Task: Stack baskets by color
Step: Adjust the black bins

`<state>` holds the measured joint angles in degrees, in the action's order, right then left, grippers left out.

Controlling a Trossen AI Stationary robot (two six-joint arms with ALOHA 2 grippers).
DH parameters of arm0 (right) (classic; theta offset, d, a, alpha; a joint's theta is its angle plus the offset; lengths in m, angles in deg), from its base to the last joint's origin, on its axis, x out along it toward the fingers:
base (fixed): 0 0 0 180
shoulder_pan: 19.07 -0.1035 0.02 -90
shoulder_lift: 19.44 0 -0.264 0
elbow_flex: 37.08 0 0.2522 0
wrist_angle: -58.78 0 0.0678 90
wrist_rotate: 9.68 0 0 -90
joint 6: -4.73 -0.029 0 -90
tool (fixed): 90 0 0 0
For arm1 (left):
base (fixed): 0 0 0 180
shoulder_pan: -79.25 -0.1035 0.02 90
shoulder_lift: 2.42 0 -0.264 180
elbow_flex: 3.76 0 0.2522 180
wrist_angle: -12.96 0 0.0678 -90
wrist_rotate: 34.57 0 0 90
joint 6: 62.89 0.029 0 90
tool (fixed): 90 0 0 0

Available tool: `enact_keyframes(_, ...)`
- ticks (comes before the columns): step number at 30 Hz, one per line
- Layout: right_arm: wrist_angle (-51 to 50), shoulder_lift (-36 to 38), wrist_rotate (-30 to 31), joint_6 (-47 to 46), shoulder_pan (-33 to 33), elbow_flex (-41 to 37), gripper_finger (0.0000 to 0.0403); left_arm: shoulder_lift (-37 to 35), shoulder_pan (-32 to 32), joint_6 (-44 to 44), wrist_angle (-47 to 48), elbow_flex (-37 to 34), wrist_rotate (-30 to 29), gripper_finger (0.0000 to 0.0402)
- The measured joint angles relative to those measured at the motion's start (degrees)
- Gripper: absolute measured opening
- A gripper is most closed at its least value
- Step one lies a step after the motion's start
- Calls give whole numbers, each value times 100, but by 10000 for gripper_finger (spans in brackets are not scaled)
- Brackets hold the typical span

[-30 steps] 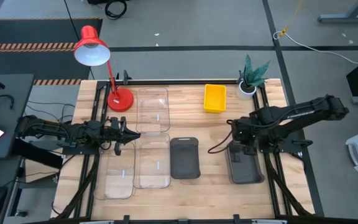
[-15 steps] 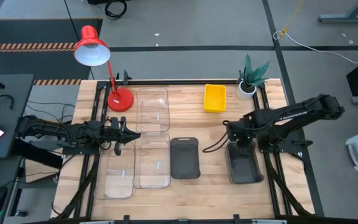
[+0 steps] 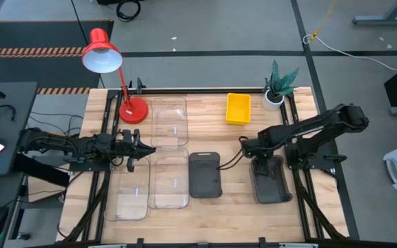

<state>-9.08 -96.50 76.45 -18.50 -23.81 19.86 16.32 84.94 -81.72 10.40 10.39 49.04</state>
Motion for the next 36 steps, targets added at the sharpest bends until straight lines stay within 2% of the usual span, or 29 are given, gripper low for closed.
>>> enact_keyframes(13, 59, -603, 411, -1167, 105, 734, 220, -1, 0, 0, -2, 2, 1, 33)
enact_keyframes(22, 629, -778, 428, -2056, 380, 826, 220, -2, 0, 0, -7, 2, 2, 33)
enact_keyframes(28, 1136, -824, 469, -2028, 709, 826, 220, -1, 0, 0, -9, 2, 1, 34)
enact_keyframes(33, 955, -822, 378, -1890, 946, 826, 220, 0, 0, 2, -7, 0, 0, 27)
enact_keyframes(36, 830, -805, 99, -1687, 1069, 826, 220, -1, 1, 0, -10, 1, 2, 25)
